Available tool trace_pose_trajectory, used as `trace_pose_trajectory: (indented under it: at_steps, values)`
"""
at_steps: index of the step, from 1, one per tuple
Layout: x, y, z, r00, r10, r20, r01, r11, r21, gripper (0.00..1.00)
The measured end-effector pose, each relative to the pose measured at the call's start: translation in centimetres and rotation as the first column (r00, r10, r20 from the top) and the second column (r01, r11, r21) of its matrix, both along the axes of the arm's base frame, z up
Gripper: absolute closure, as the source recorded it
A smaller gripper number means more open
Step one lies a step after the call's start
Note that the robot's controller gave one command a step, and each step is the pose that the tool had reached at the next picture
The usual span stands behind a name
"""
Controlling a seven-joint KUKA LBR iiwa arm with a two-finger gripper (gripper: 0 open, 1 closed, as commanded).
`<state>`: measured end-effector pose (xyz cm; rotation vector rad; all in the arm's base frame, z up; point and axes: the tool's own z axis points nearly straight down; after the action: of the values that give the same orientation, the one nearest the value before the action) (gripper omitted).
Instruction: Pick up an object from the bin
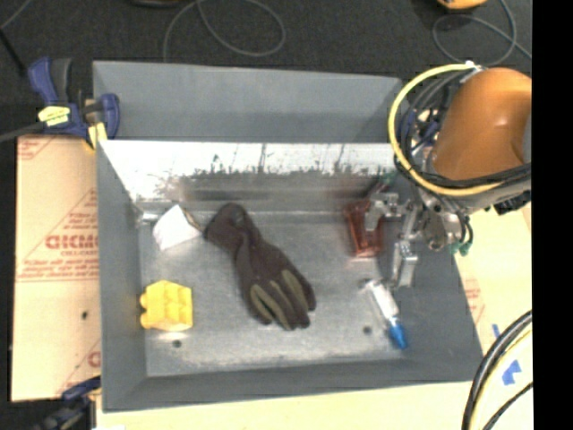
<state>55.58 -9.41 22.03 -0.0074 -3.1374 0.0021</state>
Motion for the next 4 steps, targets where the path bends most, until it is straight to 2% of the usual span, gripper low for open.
trace_pose_trajectory:
  at_steps: [1, 2, 3, 4]
  values:
    - [0.1, 0.0, 0.5, 1.0, 0.002, 0.008, -0.002, 1.0, -0.001, 0.0]
    - [0.1, 0.1, 0.5, 1.0, 0.002, 0.007, -0.002, 1.0, -0.001, 0.0]
    - [-0.5, 2.7, -1.9, 1.0, 0.0, 0.013, 0.0, 1.0, 0.0, 0.0]
    - [-2.3, 4.1, 1.0, 0.999, 0.047, 0.002, -0.047, 0.999, 0.0, 0.0]
